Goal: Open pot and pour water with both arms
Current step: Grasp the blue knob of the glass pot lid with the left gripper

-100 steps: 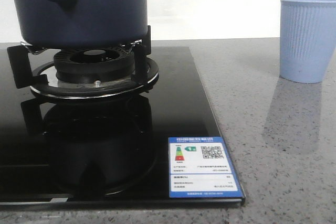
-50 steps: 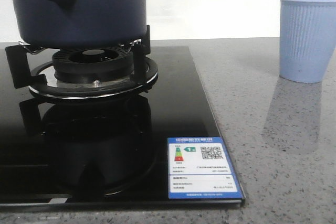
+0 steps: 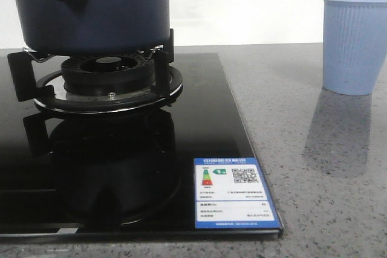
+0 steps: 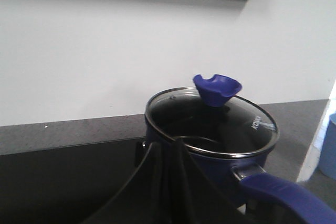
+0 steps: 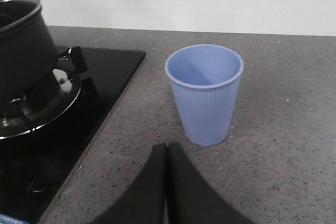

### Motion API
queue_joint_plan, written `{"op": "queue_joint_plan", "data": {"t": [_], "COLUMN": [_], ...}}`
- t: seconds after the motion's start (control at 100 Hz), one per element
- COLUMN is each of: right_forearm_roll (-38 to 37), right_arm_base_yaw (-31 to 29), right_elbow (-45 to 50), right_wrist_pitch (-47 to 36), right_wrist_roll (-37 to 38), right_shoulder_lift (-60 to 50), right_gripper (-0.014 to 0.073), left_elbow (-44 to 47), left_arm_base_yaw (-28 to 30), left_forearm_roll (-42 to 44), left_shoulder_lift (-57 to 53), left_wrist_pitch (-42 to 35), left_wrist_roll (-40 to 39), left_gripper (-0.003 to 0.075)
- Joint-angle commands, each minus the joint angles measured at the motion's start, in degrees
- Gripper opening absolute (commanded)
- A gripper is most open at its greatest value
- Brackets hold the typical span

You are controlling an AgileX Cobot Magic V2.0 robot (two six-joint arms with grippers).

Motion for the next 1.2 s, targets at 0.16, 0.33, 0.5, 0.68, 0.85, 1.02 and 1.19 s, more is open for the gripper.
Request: {"op": "queue_joint_plan", "data": {"t": [0.16,0.33,0.5,0.68,0.85,1.02,1.19], "right_forearm_roll": [1.57,2.06,2.28,2.7,2.91,2.91,2.91], "right_arm_base_yaw": [5.96,7.59,7.69,7.69,7.69,7.69,7.69], "right_elbow": [-2.15,-2.15,-2.15,-2.15,-2.15,-2.15,-2.15], "right_wrist_pitch": [-3.34,-3.34,-3.34,-3.34,-3.34,-3.34,-3.34], "right_wrist_roll": [-1.91,-1.91,-1.91,-1.91,-1.91,-1.91,-1.91], "right_shoulder_lift": [1.98,1.98,1.98,1.98,1.98,1.98,1.98], "right_gripper": [-0.0021,0.0237,0.0443,0.0442,0.0442,0.0442,0.0442], "left_elbow": [-4.36,-4.36,-4.36,-4.36,-4.51,-7.86,-12.25], "left_arm_base_yaw": [-8.42,-12.84,-15.74,-18.12,-18.78,-18.78,-18.78], "left_forearm_roll": [-1.36,-1.45,-1.45,-1.45,-1.94,-2.05,-2.05], "left_shoulder_lift": [6.81,10.48,14.95,21.45,28.61,34.47,39.92], "left_wrist_pitch": [-6.12,-11.02,-16.38,-24.05,-31.35,-33.49,-33.49], "left_wrist_roll": [2.52,2.62,2.62,2.62,2.62,2.62,2.62], "left_gripper": [0.0004,0.0211,0.0477,0.0498,0.0499,0.0566,0.0581]}}
